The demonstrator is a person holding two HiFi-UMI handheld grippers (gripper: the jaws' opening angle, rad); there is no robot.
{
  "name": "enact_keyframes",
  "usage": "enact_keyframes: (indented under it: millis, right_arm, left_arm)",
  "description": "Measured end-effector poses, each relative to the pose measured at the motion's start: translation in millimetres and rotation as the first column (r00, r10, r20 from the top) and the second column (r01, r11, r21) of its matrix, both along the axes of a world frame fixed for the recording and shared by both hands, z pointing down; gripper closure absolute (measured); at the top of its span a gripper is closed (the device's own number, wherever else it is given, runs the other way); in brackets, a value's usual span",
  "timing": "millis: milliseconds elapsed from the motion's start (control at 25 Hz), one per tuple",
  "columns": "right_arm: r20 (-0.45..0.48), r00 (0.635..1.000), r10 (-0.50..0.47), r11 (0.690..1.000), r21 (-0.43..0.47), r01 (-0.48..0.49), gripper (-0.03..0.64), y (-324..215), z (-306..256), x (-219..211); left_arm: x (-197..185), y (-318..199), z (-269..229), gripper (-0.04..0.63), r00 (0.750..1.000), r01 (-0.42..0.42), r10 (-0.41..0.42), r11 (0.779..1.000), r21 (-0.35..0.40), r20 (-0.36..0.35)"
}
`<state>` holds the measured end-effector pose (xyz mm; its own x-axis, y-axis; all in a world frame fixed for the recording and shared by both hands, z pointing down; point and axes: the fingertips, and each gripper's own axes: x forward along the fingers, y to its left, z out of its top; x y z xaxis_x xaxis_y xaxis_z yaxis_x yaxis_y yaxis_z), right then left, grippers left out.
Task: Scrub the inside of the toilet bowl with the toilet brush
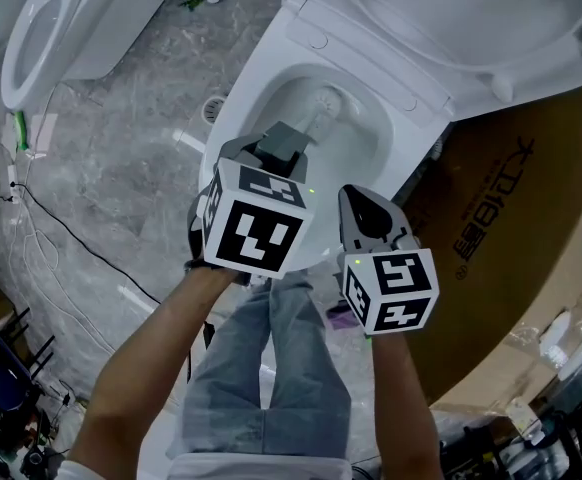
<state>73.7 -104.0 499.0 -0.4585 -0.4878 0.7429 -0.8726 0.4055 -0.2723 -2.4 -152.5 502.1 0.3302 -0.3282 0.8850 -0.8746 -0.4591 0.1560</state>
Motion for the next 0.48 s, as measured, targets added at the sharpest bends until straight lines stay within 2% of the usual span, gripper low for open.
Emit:
enact_keyframes:
  millis: [360,480]
  right_arm:
    - [-0.007,1.000,-0.029,1.000,0.000,0.029,0.618,7.5,-0.3,-14.1]
    - [-0.008,0.999,-0.036,0.999,0.003,0.036,0.618,8.4,-1.0,-18.2]
  left_arm:
    - [-38.0,-0.1,-5.4,0.439,0.997,0.067,-0.067,0.998,0.002,0.041]
    - [-46.1,3.1,-4.3,0.439,0.995,0.096,-0.095,0.995,-0.009,0.032]
